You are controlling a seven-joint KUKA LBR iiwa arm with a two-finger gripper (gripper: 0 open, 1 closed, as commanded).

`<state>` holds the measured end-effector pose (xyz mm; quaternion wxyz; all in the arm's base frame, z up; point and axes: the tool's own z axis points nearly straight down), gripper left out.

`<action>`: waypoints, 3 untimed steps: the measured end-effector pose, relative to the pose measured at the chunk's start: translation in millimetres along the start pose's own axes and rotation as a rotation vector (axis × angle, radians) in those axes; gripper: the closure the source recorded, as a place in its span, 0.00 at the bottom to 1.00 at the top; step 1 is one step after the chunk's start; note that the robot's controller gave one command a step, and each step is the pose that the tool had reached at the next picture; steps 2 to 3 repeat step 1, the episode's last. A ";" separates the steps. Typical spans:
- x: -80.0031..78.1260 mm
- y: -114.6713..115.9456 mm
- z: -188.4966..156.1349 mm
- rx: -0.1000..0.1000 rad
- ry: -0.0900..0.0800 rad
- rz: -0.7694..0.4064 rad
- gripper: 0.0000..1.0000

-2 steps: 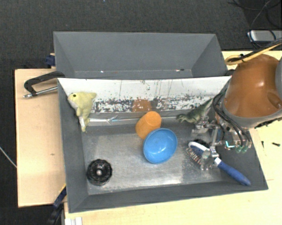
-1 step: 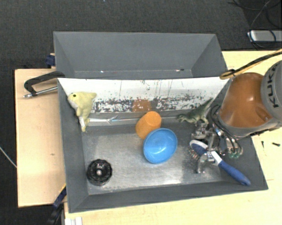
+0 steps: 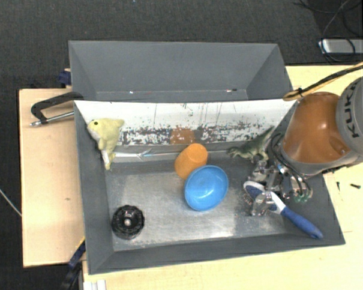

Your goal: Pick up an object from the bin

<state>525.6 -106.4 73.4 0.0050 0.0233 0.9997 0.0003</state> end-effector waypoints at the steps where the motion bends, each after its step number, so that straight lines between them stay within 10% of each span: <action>1: -12.8 15.8 -131.1 0.001 -0.005 0.005 1.00; 3: -12.8 15.8 -131.1 0.001 -0.005 0.005 1.00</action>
Offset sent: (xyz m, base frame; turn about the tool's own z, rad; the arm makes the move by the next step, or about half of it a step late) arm 0.0090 0.0142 0.1259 0.0061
